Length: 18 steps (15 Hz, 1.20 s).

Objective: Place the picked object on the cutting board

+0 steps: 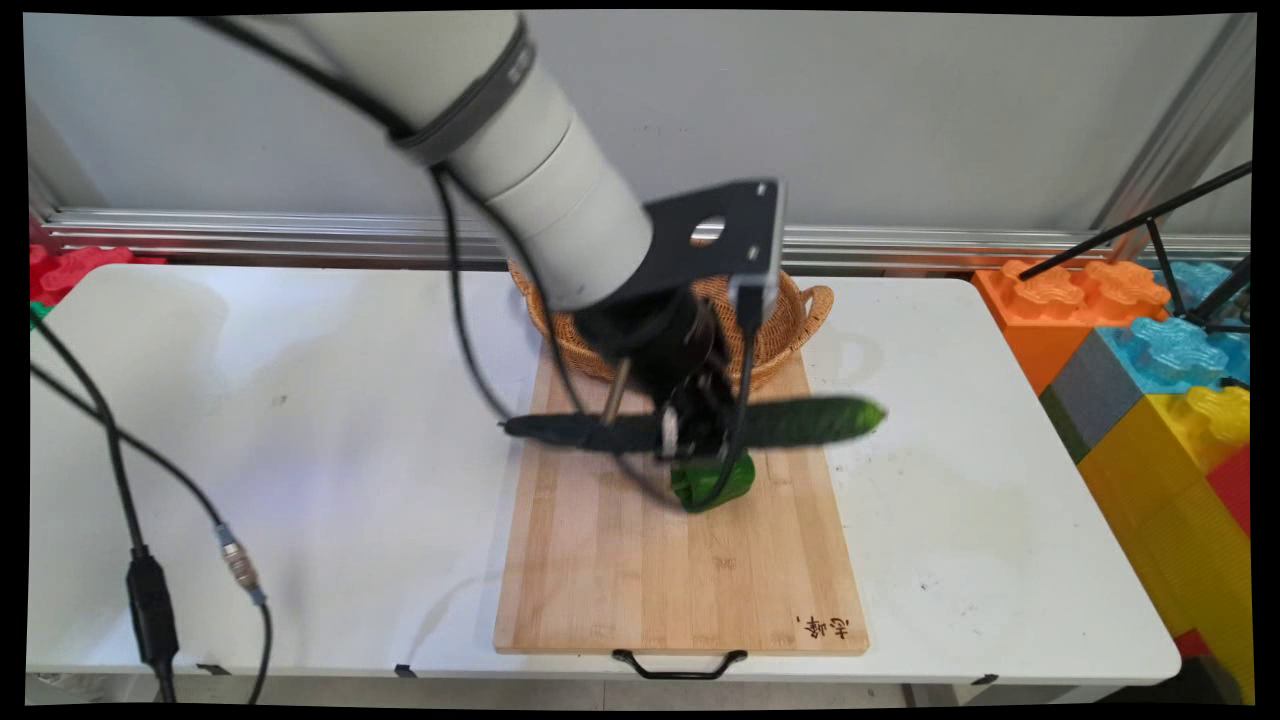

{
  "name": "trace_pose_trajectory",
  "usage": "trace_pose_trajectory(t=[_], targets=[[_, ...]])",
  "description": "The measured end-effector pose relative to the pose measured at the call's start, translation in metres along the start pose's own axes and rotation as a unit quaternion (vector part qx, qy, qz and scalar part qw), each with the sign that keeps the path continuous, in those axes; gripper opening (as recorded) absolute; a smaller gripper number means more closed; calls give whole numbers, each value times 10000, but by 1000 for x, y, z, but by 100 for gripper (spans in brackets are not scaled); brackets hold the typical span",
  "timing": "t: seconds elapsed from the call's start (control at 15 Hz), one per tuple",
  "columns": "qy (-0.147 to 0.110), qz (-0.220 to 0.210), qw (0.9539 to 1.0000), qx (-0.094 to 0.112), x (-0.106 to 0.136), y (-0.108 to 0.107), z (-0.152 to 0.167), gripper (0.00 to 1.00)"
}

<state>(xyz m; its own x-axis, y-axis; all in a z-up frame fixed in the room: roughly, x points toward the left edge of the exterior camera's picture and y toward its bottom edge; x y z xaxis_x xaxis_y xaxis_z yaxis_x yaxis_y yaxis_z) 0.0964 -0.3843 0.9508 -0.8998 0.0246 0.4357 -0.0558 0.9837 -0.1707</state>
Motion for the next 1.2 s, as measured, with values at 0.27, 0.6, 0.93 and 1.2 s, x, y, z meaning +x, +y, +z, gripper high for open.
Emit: trace_pose_trajectory(t=[0.27,0.6,0.93,1.2], targets=[[-83,111,9995,-279,-9,37,13,0],[-171,262,9991,-300,-16,52,51,0],[-300,347,9987,-234,-26,52,95,0],[-379,378,9984,-174,-35,48,121,0]])
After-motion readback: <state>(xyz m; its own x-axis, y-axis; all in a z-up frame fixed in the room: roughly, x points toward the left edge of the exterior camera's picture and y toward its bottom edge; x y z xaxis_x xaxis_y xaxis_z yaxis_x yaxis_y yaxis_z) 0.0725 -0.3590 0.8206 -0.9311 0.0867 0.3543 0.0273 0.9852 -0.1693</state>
